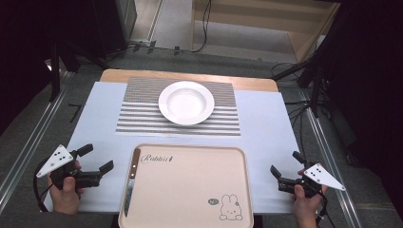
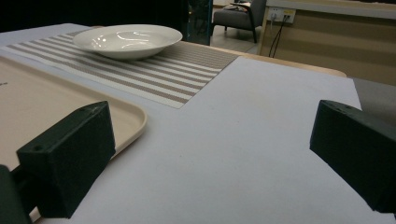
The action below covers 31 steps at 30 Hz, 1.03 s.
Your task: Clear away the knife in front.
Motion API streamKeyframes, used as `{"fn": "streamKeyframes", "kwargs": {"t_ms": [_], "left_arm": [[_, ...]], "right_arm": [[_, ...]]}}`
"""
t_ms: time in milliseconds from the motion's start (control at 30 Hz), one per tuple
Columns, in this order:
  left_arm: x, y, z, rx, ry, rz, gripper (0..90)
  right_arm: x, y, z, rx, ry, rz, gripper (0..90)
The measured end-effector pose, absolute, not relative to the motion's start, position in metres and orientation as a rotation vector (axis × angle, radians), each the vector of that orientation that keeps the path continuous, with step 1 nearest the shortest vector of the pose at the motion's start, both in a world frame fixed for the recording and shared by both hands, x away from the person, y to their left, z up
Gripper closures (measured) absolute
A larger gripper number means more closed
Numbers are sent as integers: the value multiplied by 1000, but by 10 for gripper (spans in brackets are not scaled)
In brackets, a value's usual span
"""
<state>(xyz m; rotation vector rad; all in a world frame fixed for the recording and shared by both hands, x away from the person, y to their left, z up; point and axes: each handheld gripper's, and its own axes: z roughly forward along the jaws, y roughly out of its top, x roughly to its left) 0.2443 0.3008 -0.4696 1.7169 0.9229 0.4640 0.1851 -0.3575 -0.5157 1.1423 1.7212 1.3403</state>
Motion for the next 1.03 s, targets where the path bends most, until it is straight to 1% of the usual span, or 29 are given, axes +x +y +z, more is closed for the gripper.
{"fn": "streamKeyframes", "kwargs": {"t_ms": [400, 733, 1033], "left_arm": [[249, 314, -476, 1707, 941, 490, 0], [249, 316, -483, 1671, 940, 474, 0], [249, 314, -485, 1679, 935, 468, 0]], "right_arm": [[185, -357, -516, 1143, 1722, 1337, 0], [185, -357, -516, 1143, 1721, 1337, 0], [185, -357, -516, 1144, 1723, 1336, 0]]}}
